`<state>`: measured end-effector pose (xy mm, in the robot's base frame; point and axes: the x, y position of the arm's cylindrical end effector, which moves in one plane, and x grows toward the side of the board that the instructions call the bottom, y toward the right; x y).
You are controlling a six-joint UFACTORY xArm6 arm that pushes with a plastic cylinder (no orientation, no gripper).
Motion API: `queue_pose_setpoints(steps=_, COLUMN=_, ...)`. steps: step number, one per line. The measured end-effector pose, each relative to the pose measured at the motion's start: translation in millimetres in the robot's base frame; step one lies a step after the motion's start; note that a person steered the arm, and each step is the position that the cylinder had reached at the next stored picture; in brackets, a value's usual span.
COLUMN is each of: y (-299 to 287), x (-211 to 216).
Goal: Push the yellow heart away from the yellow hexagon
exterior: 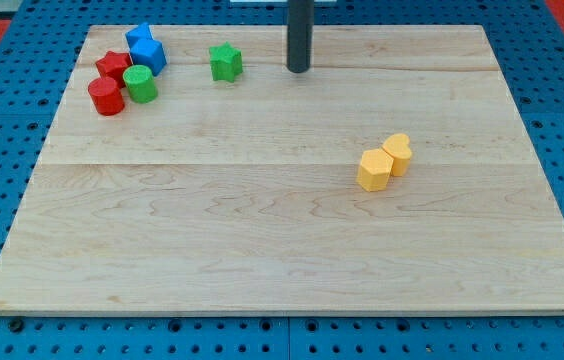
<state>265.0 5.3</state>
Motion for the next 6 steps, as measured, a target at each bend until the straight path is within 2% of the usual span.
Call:
queue_pose_setpoints(steps=1, y=-54, x=-7)
queue_pose_setpoints(steps=2, y=-118, x=21)
queue_pose_setpoints(steps=3, y=-20, x=25)
queue_pose_setpoints(steps=4, y=101, x=49)
queue_pose_setpoints(steps=5, y=145, x=90)
queue_pose_setpoints(steps=6, y=153, x=118)
